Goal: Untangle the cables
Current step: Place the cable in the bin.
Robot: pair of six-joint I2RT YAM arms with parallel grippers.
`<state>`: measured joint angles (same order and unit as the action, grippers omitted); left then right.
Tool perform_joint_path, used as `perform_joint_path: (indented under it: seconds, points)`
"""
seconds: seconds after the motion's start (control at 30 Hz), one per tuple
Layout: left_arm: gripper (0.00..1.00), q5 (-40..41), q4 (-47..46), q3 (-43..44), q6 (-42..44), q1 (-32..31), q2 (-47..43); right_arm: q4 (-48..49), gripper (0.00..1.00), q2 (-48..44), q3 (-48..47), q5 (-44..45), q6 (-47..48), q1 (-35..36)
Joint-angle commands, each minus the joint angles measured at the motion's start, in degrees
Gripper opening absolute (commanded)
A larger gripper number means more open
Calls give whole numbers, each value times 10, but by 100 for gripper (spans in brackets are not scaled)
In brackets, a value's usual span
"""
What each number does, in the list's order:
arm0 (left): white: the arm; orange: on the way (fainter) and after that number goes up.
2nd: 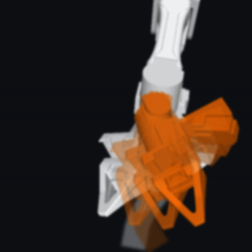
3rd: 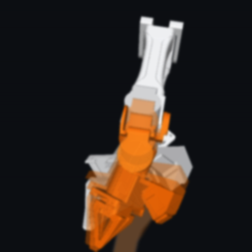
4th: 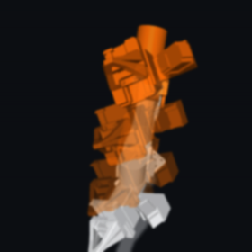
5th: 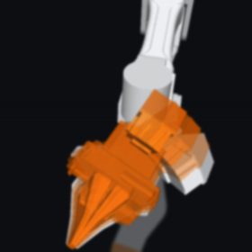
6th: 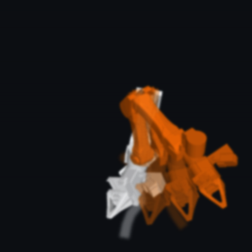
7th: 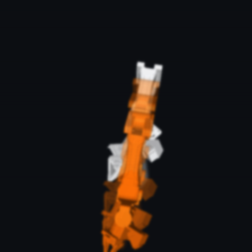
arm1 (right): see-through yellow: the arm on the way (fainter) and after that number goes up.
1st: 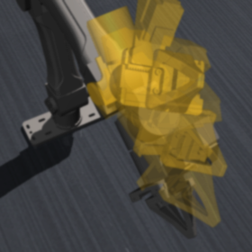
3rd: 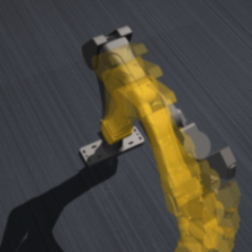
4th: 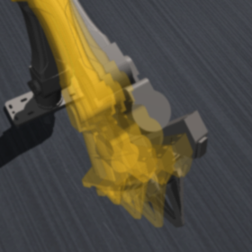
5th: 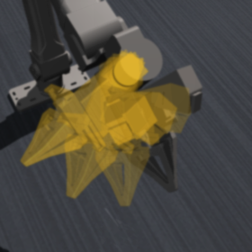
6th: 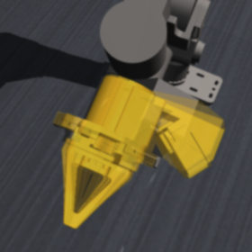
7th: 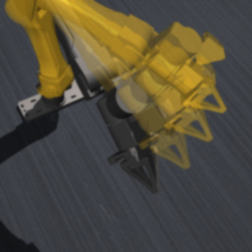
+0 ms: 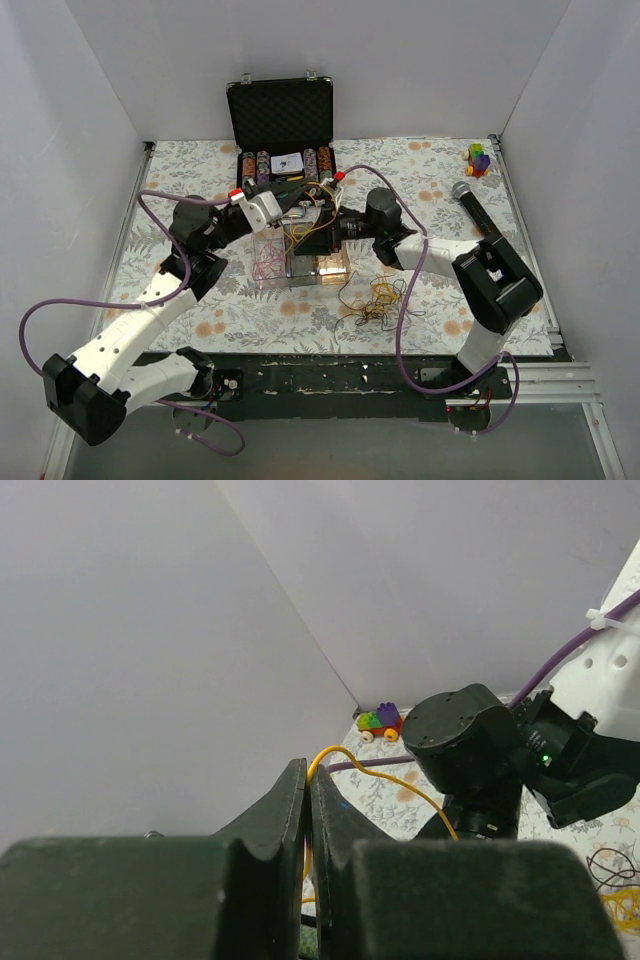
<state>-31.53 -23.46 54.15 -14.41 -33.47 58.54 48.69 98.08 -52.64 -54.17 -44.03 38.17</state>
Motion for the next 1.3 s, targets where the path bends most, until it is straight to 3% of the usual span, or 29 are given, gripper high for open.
perform_joint_path:
  seconds: [0.0, 0.33, 0.97, 1.27]
  points:
    - [0, -36, 9, 25, -22, 4, 8, 79, 34, 15, -47, 10, -27, 15]
    - [0, -65, 33, -8, -21, 5, 1, 81, 31, 43, -40, 93, -11, 27]
    - [0, -64, 47, -96, -14, 16, -27, -69, 28, 50, -27, 197, 92, 45]
    - [0, 21, -12, -154, -53, 55, -39, -156, 47, 19, 10, 213, 122, 52]
